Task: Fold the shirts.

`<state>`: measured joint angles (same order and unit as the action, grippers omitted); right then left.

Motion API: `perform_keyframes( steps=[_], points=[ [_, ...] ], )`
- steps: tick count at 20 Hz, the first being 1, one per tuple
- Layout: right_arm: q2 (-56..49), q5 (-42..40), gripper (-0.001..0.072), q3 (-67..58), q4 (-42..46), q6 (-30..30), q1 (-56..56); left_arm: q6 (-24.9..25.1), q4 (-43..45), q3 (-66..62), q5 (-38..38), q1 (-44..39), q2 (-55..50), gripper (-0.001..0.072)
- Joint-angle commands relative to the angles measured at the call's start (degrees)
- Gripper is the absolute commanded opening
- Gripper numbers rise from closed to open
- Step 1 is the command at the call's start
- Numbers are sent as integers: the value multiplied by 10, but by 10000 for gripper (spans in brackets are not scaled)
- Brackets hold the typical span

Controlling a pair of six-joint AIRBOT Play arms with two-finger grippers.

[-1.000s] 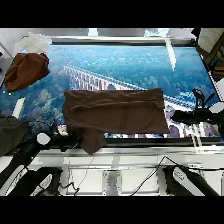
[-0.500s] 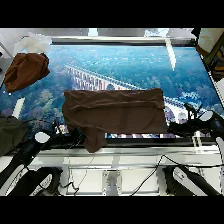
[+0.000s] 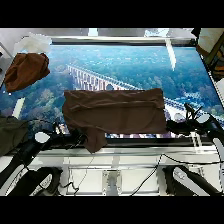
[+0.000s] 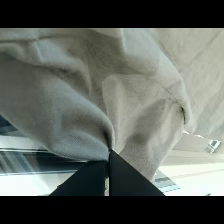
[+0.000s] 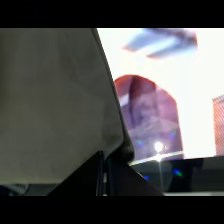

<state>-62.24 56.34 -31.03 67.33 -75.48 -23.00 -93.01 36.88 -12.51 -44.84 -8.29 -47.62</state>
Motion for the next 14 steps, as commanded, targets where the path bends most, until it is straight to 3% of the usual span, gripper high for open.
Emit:
perform_keyframes(
  steps=[1,2,4,9,14],
  points=[
    [-1,-21,79,1,-12,0,0,1,0,0,0,0,0,13],
    [-1,-18,33,1,-10,2,0,1,0,0,0,0,0,13],
    [0,-7,29,1,-9,16,0,4,-20,-1,-1,0,0,13],
    [61,60,28,1,54,15,0,191,-208,-57,-41,0,6,11],
    [182,163,26,-1,100,2,-10,176,-201,-126,-92,0,69,10]
  ],
)
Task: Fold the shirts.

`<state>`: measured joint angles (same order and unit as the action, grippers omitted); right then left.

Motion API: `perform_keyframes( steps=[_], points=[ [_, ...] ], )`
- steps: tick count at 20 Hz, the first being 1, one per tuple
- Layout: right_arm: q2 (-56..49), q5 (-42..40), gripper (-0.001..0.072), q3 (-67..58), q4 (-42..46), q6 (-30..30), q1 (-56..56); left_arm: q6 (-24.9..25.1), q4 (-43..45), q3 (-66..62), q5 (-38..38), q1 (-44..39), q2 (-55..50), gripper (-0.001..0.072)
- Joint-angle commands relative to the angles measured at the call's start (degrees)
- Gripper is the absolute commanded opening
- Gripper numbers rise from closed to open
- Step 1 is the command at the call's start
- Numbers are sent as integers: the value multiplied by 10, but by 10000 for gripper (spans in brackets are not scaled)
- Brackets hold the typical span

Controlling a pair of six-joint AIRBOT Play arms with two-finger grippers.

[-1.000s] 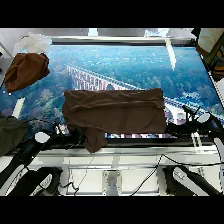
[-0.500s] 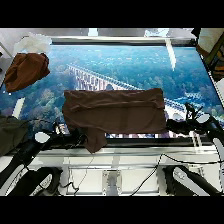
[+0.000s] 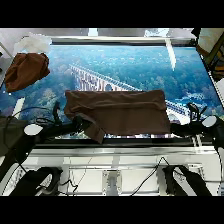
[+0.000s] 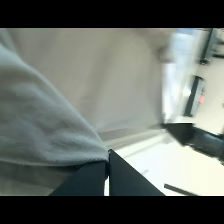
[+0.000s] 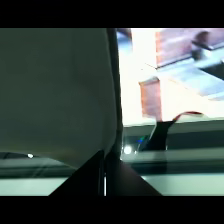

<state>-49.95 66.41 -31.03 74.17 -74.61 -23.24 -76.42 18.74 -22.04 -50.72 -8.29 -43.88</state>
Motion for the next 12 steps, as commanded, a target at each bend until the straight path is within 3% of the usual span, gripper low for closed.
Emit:
perform_keyframes(
  steps=[1,3,6,7,9,12],
  points=[
    [80,75,26,-1,27,-6,-24,-1,-14,-31,-38,0,51,10],
    [122,94,25,-1,5,1,-74,-66,60,-31,-50,0,97,10],
    [160,98,25,-3,-68,31,-136,-215,240,-31,-77,0,159,10],
    [160,92,26,-10,-98,43,-136,-239,263,-31,-79,0,170,9],
    [160,50,25,-31,-129,43,-122,-242,269,-31,-63,0,172,9],
    [148,-14,25,-74,-152,39,-105,-250,306,-32,24,0,172,7]
  ],
)
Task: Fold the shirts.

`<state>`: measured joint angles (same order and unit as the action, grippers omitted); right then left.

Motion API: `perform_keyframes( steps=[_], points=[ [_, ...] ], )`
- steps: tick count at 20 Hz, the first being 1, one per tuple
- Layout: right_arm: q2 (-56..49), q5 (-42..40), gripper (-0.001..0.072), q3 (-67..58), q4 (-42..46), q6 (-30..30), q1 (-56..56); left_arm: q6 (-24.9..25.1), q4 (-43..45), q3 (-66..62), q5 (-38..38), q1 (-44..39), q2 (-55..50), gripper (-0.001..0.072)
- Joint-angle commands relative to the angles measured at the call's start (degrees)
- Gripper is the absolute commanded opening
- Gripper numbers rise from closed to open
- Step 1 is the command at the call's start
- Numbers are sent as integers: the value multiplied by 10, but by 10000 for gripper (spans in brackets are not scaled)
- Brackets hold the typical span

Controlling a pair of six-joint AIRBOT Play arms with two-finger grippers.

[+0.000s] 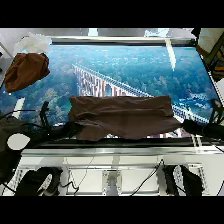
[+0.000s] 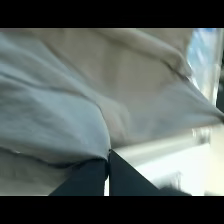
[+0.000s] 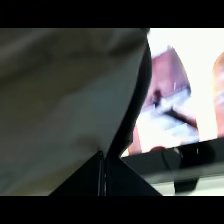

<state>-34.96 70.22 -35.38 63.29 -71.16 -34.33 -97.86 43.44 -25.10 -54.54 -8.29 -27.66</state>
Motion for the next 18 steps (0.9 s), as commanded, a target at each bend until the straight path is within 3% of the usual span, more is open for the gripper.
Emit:
perform_keyframes(
  steps=[1,5,10,18],
  points=[
    [-16,-61,25,-45,-55,5,9,-40,75,-5,92,0,5,7],
    [-110,-116,25,-91,-80,7,64,-42,152,-69,129,0,-69,7],
    [-249,-207,25,-158,-80,5,162,-41,251,-194,168,0,-246,8],
    [-452,-282,24,-259,-80,5,196,-11,267,-288,203,0,-457,8]
  ],
)
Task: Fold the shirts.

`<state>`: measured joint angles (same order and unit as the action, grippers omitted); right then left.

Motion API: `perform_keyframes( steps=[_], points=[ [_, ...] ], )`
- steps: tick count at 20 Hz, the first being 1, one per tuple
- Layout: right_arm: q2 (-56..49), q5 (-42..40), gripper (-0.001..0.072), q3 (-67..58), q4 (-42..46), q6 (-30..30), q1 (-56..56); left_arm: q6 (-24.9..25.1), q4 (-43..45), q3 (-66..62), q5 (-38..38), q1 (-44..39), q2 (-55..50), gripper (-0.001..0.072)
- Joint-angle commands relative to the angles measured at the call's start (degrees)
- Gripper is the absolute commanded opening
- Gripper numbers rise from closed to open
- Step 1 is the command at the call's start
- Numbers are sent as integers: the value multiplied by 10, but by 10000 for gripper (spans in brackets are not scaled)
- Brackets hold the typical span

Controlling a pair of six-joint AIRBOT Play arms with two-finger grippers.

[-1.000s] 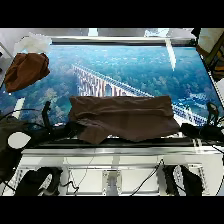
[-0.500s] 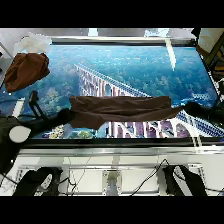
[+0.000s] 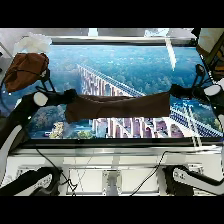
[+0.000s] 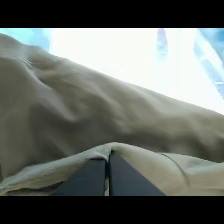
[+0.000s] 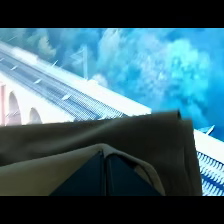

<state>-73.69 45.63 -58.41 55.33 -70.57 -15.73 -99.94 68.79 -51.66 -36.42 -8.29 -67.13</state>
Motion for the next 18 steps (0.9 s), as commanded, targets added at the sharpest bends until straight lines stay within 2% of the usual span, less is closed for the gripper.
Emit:
perform_keyframes(
  steps=[1,7,12,13,14,15,16,17,18],
  points=[
    [-84,-50,25,-31,0,-1,12,10,16,-22,34,0,-79,9],
    [-171,-81,25,-35,7,0,30,9,17,-22,78,0,-145,9],
    [-184,-67,28,-35,13,0,33,10,2,-23,105,0,-150,13],
    [-184,-59,29,-35,13,0,32,10,-4,-25,109,0,-149,42],
    [-182,-49,67,-35,15,1,31,10,-5,-32,107,0,-149,165],
    [-178,-38,186,-35,16,2,28,10,-5,-43,104,0,-148,355],
    [-171,-21,354,-38,19,2,24,10,-4,-57,99,0,-144,491],
    [-164,2,442,-46,23,2,19,10,-4,-73,95,0,-139,514],
    [-155,28,448,-59,26,2,13,10,-4,-92,89,0,-134,514]
  ],
)
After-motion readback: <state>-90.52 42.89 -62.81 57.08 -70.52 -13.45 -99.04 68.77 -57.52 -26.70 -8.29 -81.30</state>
